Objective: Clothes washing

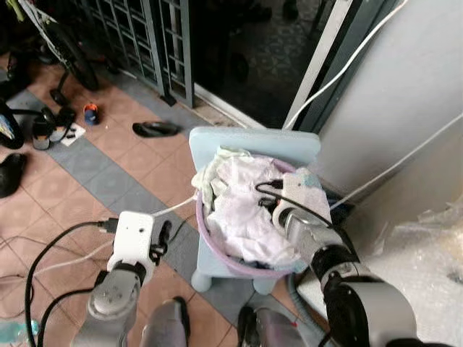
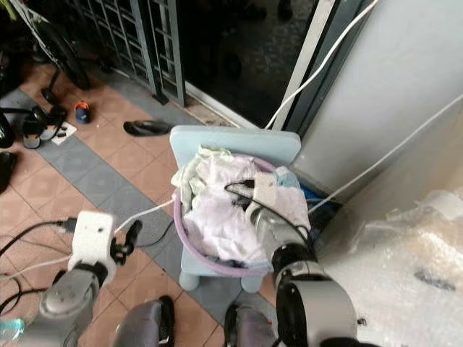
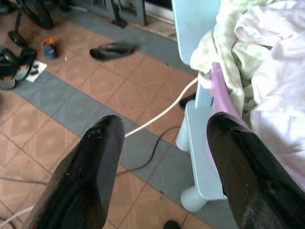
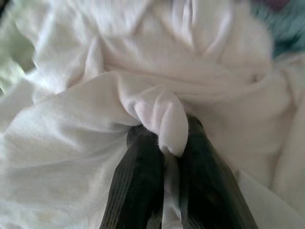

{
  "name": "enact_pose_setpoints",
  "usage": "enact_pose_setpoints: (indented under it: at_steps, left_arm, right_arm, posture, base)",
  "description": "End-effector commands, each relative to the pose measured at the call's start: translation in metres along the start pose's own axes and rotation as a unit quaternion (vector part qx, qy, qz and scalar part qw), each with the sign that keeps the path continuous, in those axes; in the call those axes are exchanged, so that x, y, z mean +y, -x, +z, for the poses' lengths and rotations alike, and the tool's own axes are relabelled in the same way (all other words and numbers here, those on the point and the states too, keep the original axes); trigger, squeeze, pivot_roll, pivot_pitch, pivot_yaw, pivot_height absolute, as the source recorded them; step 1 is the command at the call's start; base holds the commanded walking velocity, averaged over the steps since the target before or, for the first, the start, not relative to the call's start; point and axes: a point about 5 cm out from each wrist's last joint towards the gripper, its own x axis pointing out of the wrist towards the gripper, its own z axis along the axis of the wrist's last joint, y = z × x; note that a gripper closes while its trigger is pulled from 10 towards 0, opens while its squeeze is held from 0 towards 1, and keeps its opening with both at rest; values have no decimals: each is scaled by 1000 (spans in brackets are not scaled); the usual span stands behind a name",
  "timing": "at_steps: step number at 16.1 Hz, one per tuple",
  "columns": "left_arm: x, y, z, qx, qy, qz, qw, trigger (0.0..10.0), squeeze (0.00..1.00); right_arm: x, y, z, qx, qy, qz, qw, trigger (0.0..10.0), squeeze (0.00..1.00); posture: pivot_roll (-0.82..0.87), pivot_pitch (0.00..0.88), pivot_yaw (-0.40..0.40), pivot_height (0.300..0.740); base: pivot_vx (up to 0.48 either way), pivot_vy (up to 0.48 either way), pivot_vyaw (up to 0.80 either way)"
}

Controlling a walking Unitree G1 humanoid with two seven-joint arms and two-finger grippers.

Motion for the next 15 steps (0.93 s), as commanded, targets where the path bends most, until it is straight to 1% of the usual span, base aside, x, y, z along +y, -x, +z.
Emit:
enact_pose_setpoints:
  at_steps: [1,2,3,4,5,6,7,8,10,11,12,13,14,15]
  left_arm:
    - [1,-4,-2,-1,-1,-2,1000,10000,0]
    - [0,-7,0,-6,0,-1,1000,10000,0]
    - [0,-9,1,-9,2,0,1000,10000,0]
    - [-1,-12,4,-18,-1,0,1000,10000,0]
    - [-2,-13,5,-22,-4,0,1000,10000,0]
    - [-6,-17,9,-33,-8,-13,999,10000,0]
    - [-9,-20,11,-40,-9,-21,999,10000,0]
    - [-9,-21,12,-45,-10,-24,999,10000,0]
    - [-10,-26,16,-56,-11,-27,998,10000,0]
    - [-10,-27,16,-56,-12,-27,998,10000,0]
    - [-9,-30,17,-63,-16,-27,998,10000,0]
    - [-9,-33,19,-70,-18,-26,997,10000,0]
    - [-9,-33,20,-71,-19,-26,997,10000,0]
    - [-10,-35,21,-74,-19,-25,997,10000,0]
  right_arm:
    - [-3,6,44,-101,-18,12,995,0,0]
    - [-2,12,53,-128,-30,29,991,0,0]
    - [-2,16,56,-142,-34,39,989,0,0]
    - [-1,25,61,-164,-38,57,984,0,0]
    - [0,29,62,-173,-39,65,982,0,0]
    - [3,47,61,-199,-29,92,975,0,0]
    - [6,60,59,-212,-10,109,971,0,0]
    - [8,68,56,-217,2,118,969,0,0]
    - [13,95,43,-234,55,133,962,0,0]
    - [14,101,40,-237,65,134,960,0,0]
    - [10,115,33,-246,95,117,958,0,0]
    - [7,123,29,-245,112,97,958,0,0]
    - [6,123,28,-244,117,88,959,10000,0]
    - [6,122,28,-242,131,77,958,10000,0]
  posture:
    - [85,38,-53,740]
    - [75,25,-47,740]
    - [73,21,-45,740]
    - [65,11,-39,740]
    - [65,11,-39,740]
    - [48,0,-25,740]
    - [46,0,-24,740]
    - [37,0,-18,740]
    - [17,0,-6,740]
    - [17,0,-6,740]
    - [-1,0,6,740]
    - [-3,0,8,740]
    - [-7,0,12,740]
    - [-9,0,15,740]
  base:
    - [0,0,0]
    - [0,0,0]
    - [0,0,0]
    - [0,0,0]
    - [0,0,0]
    - [0,0,0]
    - [0,0,0]
    - [0,0,0]
    - [0,0,0]
    - [0,0,0]
    - [0,0,0]
    - [0,0,0]
    - [0,0,0]
    - [0,0,0]
